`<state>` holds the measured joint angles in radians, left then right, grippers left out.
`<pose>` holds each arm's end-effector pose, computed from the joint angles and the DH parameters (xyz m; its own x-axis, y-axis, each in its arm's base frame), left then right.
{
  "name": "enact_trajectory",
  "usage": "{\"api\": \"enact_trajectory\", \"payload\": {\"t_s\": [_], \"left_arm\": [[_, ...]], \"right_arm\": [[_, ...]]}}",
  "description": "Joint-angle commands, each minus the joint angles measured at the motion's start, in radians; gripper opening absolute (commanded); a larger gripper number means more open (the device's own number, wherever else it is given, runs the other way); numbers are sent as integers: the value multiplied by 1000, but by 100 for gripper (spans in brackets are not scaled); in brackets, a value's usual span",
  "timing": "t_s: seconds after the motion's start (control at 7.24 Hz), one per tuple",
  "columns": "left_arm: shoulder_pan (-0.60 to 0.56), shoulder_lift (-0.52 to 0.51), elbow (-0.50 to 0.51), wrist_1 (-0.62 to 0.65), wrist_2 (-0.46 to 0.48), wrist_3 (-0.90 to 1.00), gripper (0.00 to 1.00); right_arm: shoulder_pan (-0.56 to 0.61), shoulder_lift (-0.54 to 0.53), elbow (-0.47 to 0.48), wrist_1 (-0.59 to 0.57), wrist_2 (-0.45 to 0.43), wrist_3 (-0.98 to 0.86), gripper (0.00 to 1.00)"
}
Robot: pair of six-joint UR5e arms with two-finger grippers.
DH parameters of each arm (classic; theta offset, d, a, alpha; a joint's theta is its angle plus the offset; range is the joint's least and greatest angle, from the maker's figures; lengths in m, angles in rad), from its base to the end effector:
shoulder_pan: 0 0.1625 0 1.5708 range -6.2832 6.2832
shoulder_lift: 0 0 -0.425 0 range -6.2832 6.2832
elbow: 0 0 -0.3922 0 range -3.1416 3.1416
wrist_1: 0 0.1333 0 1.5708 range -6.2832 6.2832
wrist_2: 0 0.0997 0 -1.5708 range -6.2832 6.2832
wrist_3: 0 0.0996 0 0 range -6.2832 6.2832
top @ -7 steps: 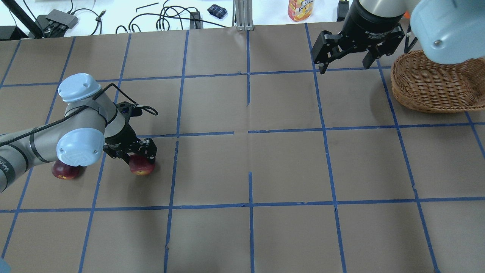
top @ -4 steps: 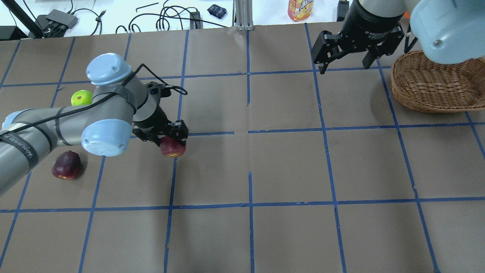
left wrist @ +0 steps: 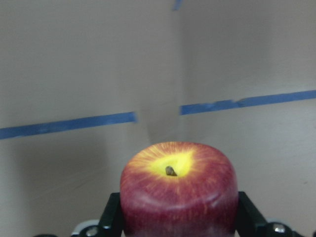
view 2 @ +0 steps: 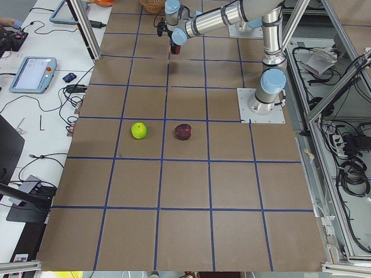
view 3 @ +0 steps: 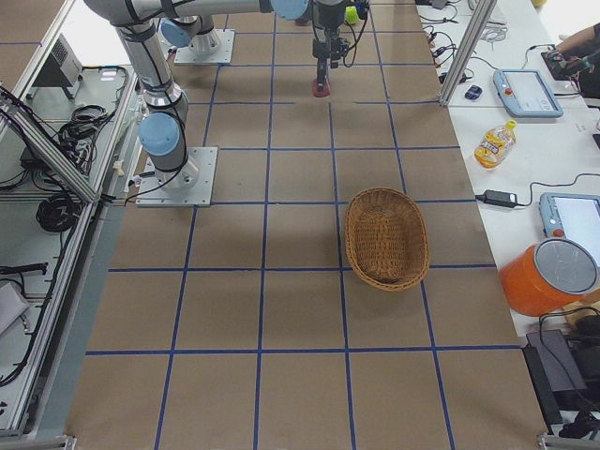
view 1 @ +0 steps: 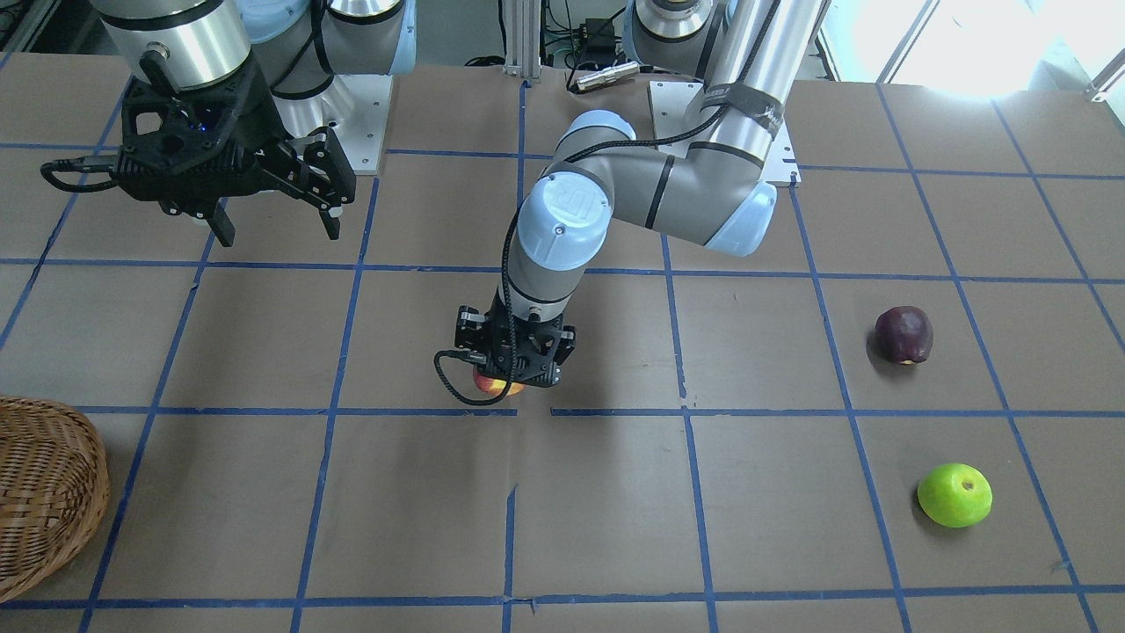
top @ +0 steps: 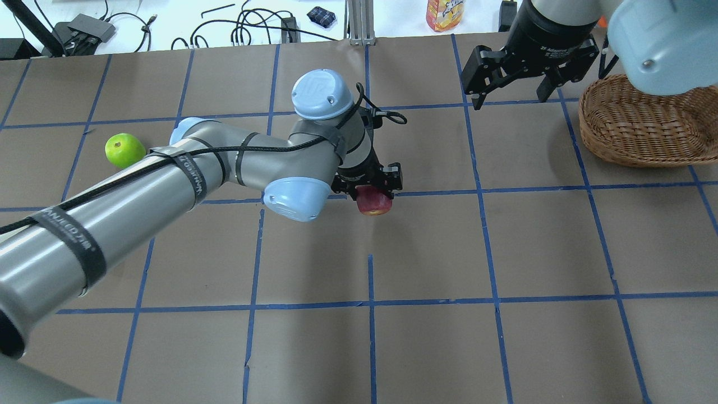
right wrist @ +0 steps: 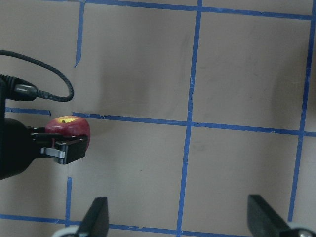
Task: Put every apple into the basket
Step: 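Carry the red apple to the table center and release it with left gripper, then grasp the red apple at center with right gripper while left gripper reaches dark apple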
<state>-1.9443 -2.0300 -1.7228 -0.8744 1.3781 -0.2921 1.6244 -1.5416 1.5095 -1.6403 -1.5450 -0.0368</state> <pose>-0.3671 -0.5191 0.2295 -0.9741 0.0903 0.2072 0.0867 0.9959 -0.0265 0.1632 -0.5057 0.5110 -0.9955 -0.0927 -0.0219 -0.0900 0.9907 -0.1023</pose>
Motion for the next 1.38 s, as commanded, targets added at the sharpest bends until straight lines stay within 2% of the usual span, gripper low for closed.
{"api": "enact_trajectory", "payload": {"t_s": [0.0,0.14,0.28,0.41,0.55,0.83,1.1,1.24], "left_arm": [[-24,-87,12,120,-2,-41,100],[-22,-84,23,115,2,-38,100],[7,-35,31,62,12,-16,100],[112,35,75,-63,6,10,100],[234,89,98,-213,13,150,100],[442,166,89,-357,102,441,100],[638,203,23,-374,189,752,100],[742,220,-16,-368,193,886,100]], "right_arm": [[0,0,0,-1,0,0,100],[0,0,0,0,-1,-2,100],[0,0,0,0,-1,-2,100],[0,1,0,0,-1,-3,100],[0,8,0,-10,-1,-5,100],[17,47,18,-18,14,6,100],[113,150,95,-236,40,31,100],[158,209,142,-333,46,73,100]]}}
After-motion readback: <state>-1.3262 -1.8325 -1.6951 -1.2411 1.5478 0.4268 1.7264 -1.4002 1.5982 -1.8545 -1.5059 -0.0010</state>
